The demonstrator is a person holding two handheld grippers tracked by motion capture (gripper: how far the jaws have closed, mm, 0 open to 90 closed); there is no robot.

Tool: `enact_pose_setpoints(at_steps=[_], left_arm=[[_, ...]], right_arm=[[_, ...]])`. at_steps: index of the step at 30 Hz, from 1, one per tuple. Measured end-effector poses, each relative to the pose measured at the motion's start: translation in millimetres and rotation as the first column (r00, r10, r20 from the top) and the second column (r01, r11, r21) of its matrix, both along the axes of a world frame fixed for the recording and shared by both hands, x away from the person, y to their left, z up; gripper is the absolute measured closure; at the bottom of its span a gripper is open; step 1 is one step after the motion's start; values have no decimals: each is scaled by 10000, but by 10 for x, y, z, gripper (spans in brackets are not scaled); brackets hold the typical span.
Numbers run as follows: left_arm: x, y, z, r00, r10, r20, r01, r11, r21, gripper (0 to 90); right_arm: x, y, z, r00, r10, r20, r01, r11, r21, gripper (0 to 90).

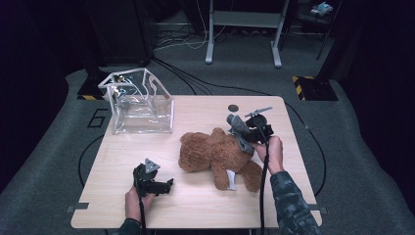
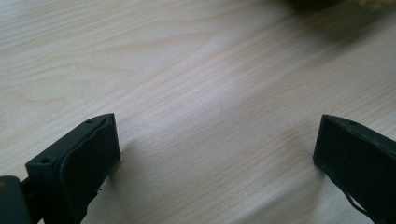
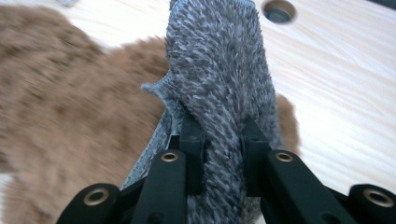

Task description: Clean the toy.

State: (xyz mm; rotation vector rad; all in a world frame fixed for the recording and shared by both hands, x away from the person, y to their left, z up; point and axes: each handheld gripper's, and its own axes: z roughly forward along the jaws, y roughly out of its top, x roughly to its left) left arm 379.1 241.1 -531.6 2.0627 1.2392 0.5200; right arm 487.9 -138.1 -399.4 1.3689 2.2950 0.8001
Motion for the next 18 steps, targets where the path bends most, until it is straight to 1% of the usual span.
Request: enact_pose_setpoints(at_steps=[5,8,10,11,13,14,15,17,18], left_arm=[[0,0,0,10000,-3,-1,3,10000,5,0],[0,0,0,10000,-1,-2,1,10000,6,0],[3,4,2,10000,-35,18,35,10000,62,0],[2,4,2,10000,-35,18,35,10000,64,0],[3,4,2,10000,-36,18,35,10000,63,0],[2,4,2,10000,-36,16,36,10000,66,0],[3,4,2,10000,-35,17,35,10000,59,0],[0,-1,0,10000,6,-3,-6,10000,-6,0],[0,0,0,10000,-1,-1,1,10000,5,0]], right_arm=[[-26,-202,-143,9980,-542,-310,541,9985,-37,763],[-27,-295,-261,9954,-769,-571,759,9969,-197,763],[-31,-337,-326,9937,-849,-730,842,9964,-120,763],[-39,-354,-337,9930,-907,-759,910,9959,2,763],[-59,-361,-306,9924,-1020,-687,1034,9945,169,763],[-69,-366,-269,9933,-1015,-550,1029,9944,234,764],[-96,-358,-205,9931,-1094,-415,1111,9929,416,764],[-131,-353,-98,9948,-1011,-116,1016,9933,555,764],[-162,-339,-18,9958,-916,62,908,9928,786,764]])
